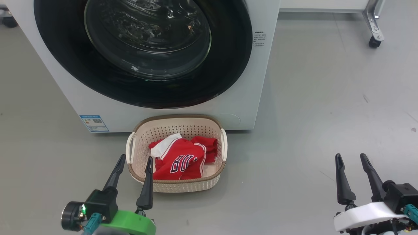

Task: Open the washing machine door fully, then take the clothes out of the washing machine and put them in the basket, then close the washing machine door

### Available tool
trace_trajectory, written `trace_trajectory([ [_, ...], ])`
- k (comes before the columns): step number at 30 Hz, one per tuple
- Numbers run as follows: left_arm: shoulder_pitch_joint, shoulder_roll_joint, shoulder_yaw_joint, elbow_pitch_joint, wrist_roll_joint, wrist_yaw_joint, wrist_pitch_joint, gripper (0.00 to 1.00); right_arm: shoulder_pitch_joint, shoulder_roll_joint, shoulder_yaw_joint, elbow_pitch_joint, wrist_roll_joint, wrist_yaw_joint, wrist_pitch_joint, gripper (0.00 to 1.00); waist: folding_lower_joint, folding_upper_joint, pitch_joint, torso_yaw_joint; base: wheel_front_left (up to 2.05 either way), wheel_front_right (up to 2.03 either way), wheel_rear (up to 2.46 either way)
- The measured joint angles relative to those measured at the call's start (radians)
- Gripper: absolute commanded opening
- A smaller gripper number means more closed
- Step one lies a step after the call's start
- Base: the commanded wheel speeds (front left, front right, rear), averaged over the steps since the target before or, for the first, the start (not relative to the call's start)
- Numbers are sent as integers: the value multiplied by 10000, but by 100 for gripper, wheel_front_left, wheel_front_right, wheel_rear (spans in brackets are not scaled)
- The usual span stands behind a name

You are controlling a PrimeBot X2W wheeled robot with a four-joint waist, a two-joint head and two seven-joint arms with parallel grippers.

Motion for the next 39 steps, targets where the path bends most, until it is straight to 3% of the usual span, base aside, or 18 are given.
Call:
trace_trajectory([
  [9, 1, -2, 0, -12, 0, 0, 0, 100, 103, -4, -19, -140, -2, -73, 88, 100, 0, 0, 4, 31, 0, 0, 0],
  [10, 2, -6, -6, 8, 0, 0, 0, 0, 103, 0, -21, -134, 0, -73, 90, 0, 0, 0, 4, 36, 0, 0, 0],
  [22, 352, -119, -92, 497, -489, -69, 0, 0, 259, 359, 96, 407, 489, 31, 94, 0, 0, 0, -14, 1, 0, 0, 0],
  [39, 372, -186, 525, 439, -2861, -368, 428, 0, 207, 566, -290, 479, 2686, 245, 606, 0, 0, 0, -109, -144, 0, 0, 0],
])
